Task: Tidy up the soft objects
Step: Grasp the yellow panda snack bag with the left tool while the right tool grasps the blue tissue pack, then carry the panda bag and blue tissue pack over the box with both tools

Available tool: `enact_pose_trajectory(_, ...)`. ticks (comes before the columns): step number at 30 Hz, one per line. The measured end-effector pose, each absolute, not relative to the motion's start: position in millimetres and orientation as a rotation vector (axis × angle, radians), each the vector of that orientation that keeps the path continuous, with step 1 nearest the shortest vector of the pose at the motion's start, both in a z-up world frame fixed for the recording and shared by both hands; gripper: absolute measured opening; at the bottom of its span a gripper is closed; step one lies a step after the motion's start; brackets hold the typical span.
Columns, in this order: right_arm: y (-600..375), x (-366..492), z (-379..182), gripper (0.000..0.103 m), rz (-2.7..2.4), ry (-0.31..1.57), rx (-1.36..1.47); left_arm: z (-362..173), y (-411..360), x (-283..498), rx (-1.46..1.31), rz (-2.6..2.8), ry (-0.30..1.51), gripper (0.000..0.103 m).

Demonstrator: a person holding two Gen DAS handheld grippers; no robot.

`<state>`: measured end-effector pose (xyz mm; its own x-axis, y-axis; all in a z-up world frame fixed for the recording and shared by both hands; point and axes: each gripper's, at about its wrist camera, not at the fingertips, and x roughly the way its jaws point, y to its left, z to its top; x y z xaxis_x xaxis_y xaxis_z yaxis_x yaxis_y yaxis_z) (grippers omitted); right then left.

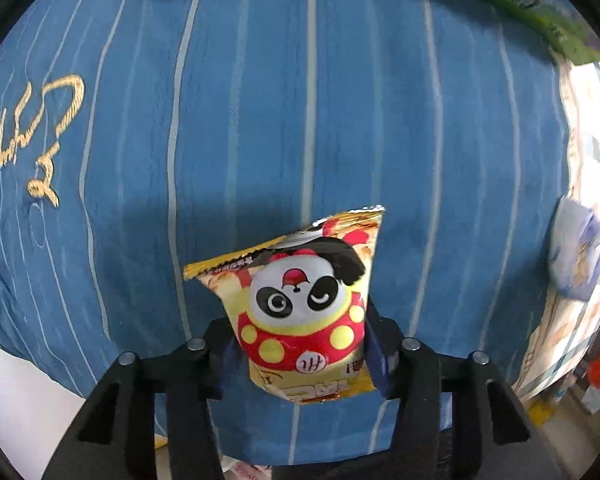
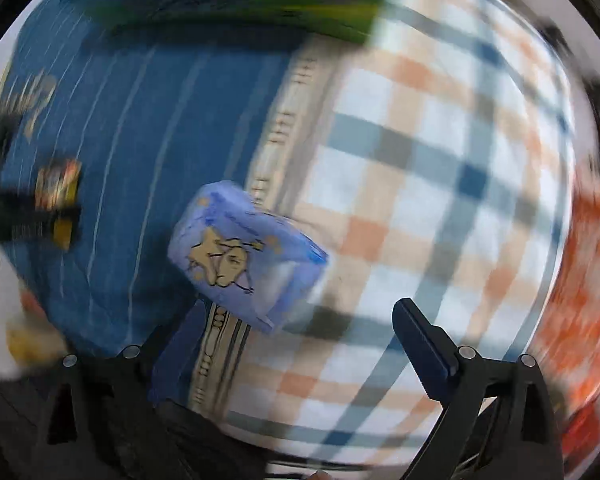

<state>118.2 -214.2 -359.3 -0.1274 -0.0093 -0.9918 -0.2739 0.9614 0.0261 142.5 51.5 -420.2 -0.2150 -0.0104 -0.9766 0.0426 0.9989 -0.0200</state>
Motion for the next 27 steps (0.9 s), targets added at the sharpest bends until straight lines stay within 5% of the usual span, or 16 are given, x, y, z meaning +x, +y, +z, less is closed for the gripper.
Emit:
enact_pose_trajectory(9, -127, 115, -412, 0.096, 0.574, 1.700, -0.805, -417, 17, 162, 0.081, -0.057, 1.756, 0.048)
enact_pose_trajectory(20, -90, 103, -460, 0.096, 0.617, 1.758, -0.887, -423, 2, 163, 0.104, -0.064, 1.760, 0.048)
enact_pose_trajectory(27, -101, 130, -449, 0.064, 0.506, 1.771, -0.674, -420, 3, 161, 0.103, -0.058, 1.729, 0.048)
